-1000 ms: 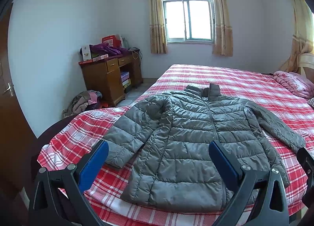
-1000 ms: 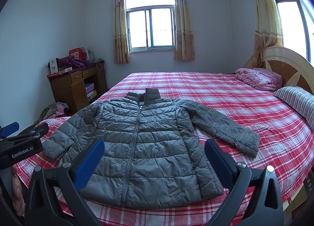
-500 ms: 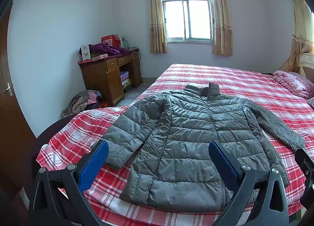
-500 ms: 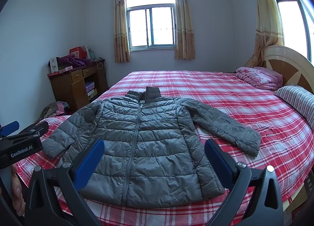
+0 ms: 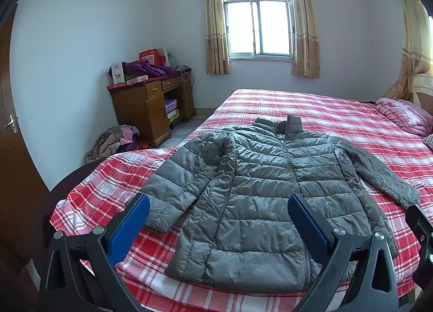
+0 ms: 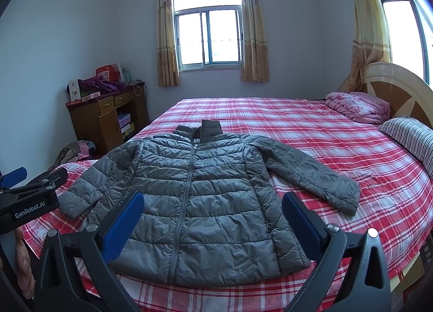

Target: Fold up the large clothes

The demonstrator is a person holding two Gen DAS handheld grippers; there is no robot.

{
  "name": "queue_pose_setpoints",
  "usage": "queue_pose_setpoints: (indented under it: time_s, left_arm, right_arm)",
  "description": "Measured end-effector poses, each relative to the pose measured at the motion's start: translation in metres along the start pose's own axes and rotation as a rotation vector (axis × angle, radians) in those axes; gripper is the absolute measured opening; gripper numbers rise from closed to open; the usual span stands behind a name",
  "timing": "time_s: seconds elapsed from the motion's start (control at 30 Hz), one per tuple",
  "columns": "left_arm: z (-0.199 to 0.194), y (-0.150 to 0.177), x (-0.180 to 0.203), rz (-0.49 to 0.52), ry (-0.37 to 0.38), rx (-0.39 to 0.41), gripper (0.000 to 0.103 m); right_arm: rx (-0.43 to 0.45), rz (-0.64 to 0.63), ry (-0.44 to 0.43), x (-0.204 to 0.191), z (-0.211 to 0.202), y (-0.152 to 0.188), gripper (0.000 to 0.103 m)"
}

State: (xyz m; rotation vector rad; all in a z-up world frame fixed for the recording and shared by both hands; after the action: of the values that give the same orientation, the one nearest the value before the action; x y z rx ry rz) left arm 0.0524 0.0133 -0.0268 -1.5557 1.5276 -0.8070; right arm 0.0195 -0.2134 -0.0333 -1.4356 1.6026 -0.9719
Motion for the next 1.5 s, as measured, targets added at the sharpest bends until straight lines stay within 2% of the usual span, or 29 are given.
queue_pose_setpoints:
  time_s: [0.6, 0.83, 0.97, 1.17, 1.2, 1.23, 1.4, 1.5]
  left_arm:
    - [0.005, 0.005, 0.001, 0.007, 0.005, -0.018, 0.102]
    - [0.03, 0.01, 0.0, 0.004, 0.023, -0.055, 0.102]
    - [0.06, 0.014, 0.002, 0.036, 0.006, -0.074, 0.102]
    - [0.117, 0.019, 0.011, 0.082, -0.001, -0.121, 0.102]
    - [0.127, 0.019, 0.013, 0.087, -0.002, -0.135, 0.102]
    - [0.134, 0.019, 0.015, 0.089, 0.0, -0.145, 0.102]
    - [0.18, 0.019, 0.027, 0.12, -0.022, -0.187, 0.102]
    - [0.205, 0.019, 0.033, 0.128, -0.038, -0.208, 0.102]
  right_arm:
    - [-0.013, 0.006, -0.004, 0.0, 0.002, 0.001, 0.103]
    - [-0.037, 0.023, -0.027, 0.015, 0.016, 0.003, 0.103]
    - [-0.049, 0.081, 0.028, 0.057, 0.033, 0.008, 0.103]
    - [-0.127, 0.248, 0.185, 0.16, 0.067, 0.035, 0.103]
    - [-0.136, 0.257, 0.198, 0.168, 0.069, 0.038, 0.103]
    - [-0.162, 0.296, 0.236, 0.194, 0.077, 0.047, 0.102]
    - [-0.24, 0.404, 0.359, 0.276, 0.098, 0.07, 0.092]
    - [-0.274, 0.442, 0.399, 0.308, 0.111, 0.076, 0.089]
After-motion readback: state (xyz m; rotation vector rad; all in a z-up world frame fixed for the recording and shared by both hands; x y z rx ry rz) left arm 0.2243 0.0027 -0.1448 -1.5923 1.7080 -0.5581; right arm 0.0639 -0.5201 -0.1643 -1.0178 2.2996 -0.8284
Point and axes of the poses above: each gripper's, at about its wrist camera, not at the fingertips, and z roughly the way its jaws point, x to its right, y to its underside, the point moved 5 cm from there along z, roughly the way its jaws point, and after that the axes turned 3 degrees about -y, right-handed, at the moved point
